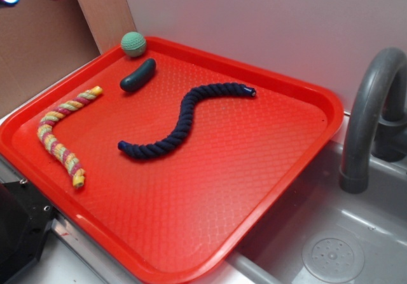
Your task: Grab the blue rope.
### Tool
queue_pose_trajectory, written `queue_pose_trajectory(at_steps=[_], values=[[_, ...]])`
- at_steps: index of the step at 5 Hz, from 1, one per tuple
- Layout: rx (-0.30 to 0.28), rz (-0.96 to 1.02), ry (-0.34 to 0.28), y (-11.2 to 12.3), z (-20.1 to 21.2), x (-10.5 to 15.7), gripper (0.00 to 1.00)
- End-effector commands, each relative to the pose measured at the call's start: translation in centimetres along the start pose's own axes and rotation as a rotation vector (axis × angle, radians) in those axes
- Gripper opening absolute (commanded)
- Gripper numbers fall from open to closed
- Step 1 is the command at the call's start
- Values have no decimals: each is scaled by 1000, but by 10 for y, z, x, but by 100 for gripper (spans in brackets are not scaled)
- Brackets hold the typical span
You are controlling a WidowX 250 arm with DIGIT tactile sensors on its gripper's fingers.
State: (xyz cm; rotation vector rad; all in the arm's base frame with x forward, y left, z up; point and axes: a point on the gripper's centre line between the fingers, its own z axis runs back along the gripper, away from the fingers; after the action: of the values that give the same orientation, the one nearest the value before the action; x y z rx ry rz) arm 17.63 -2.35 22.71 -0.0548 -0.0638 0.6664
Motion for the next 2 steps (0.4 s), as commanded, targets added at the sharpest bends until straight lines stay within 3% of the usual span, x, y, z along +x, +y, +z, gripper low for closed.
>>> queue_pose_trajectory(at_steps=[1,2], values=[[15,25,-48,-21,-54,40,100],[32,-32,-38,-33,-98,57,100]])
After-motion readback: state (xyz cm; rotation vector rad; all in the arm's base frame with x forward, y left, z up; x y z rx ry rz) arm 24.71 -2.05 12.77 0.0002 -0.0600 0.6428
